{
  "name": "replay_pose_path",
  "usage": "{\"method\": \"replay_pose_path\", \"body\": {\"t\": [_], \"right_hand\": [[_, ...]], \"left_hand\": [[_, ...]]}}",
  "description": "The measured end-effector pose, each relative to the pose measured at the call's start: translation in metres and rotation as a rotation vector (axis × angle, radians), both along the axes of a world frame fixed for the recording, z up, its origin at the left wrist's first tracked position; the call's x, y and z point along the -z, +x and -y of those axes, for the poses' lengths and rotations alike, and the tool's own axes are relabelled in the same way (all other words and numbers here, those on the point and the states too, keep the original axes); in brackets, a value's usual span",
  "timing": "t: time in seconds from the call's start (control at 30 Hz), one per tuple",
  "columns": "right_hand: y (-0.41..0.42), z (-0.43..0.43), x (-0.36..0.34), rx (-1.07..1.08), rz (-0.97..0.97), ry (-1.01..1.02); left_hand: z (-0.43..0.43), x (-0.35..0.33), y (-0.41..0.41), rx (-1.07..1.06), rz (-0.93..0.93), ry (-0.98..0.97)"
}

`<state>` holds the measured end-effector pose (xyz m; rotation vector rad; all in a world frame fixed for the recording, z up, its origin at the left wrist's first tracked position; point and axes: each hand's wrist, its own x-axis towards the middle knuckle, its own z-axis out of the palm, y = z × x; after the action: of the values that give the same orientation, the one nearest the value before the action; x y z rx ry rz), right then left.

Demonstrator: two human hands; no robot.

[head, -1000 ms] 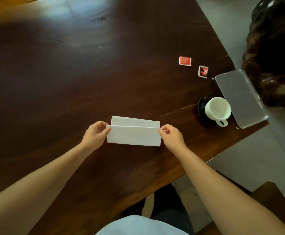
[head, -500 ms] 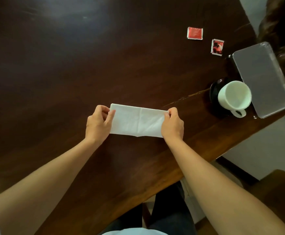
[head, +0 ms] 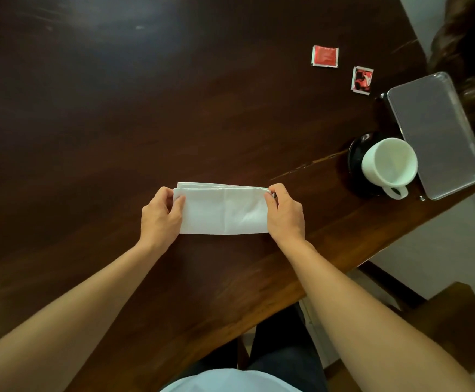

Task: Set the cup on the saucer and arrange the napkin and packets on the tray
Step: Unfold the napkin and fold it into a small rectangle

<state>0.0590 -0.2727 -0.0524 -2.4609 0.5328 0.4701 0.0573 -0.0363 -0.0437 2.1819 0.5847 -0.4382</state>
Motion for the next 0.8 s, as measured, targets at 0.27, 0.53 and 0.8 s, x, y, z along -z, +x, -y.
{"method": "replay_pose_path", "body": {"t": [0.27, 0.53, 0.8], "right_hand": [[0.007, -0.005, -0.001, 0.055, -0.048, -0.066], [0.006, -0.009, -0.006, 0.083, -0.095, -0.069], [-0.004, -0.005, -0.018, 0.184, -0.005, -0.260]], "left_hand": [[-0.004, 0.006, 0.002, 0.079, 0.035, 0.080], [0.002, 0.010, 0.004, 0.133, 0.092, 0.236], [0.003, -0.001, 0.001, 0.389, 0.319, 0.466]]}}
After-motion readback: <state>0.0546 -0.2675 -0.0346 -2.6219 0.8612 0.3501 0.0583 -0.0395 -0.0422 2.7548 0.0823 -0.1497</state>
